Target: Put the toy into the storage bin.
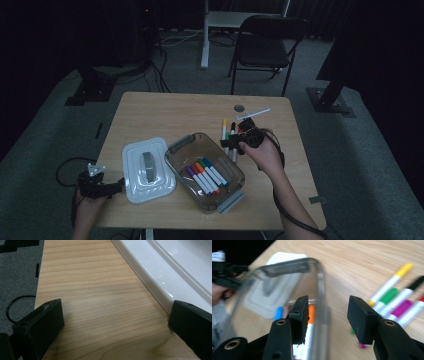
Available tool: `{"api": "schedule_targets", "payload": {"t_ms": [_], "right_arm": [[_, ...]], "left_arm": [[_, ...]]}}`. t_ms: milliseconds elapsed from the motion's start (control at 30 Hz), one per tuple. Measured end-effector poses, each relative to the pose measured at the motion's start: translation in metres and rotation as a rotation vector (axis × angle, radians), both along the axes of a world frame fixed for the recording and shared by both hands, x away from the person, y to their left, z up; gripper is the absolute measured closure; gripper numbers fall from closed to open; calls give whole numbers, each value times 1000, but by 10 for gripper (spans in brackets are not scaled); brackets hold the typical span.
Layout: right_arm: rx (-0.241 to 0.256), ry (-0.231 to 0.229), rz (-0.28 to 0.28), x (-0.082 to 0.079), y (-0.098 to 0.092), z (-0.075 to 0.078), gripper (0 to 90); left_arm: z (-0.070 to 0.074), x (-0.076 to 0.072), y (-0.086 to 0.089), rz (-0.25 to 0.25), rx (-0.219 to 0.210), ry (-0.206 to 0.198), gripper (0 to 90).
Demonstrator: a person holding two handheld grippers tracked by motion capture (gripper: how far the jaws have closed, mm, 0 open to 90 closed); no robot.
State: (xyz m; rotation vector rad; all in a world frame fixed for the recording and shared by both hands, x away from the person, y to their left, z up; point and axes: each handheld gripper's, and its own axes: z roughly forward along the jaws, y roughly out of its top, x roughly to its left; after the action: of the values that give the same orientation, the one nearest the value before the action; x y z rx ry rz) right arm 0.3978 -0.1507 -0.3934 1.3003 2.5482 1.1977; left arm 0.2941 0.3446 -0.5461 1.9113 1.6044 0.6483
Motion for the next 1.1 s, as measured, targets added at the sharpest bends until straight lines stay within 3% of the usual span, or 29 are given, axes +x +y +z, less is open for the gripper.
{"api": "schedule_targets", "payload": {"t_ms": [200, 300, 367, 400, 567, 667, 900, 1000, 1100], "right_arm": [[-22, 5, -87, 13, -20, -18, 516], [-37, 11, -150, 24, -31, -36, 474], [-35, 11, -163, 27, -33, -39, 465], [-32, 13, -201, 34, -38, -47, 467], [-53, 10, -271, 47, -45, -58, 471], [-79, 25, -337, 63, -51, -73, 477], [-112, 68, -396, 85, -48, -99, 493], [-110, 75, -404, 89, -47, -104, 494], [-140, 91, -409, 94, -43, -110, 507]], "left_arm": [[0, 0, 0, 1, -1, 1, 6], [0, 0, 0, 1, -2, 0, 6], [0, 0, 0, 1, -2, 0, 6], [0, 0, 0, 1, -2, 0, 5], [0, 0, 0, 1, -1, 0, 5], [0, 0, 0, 1, -1, 1, 6], [0, 0, 0, 1, -1, 1, 6], [0, 0, 0, 0, -1, 1, 6], [0, 0, 0, 1, -2, 0, 5]]}}
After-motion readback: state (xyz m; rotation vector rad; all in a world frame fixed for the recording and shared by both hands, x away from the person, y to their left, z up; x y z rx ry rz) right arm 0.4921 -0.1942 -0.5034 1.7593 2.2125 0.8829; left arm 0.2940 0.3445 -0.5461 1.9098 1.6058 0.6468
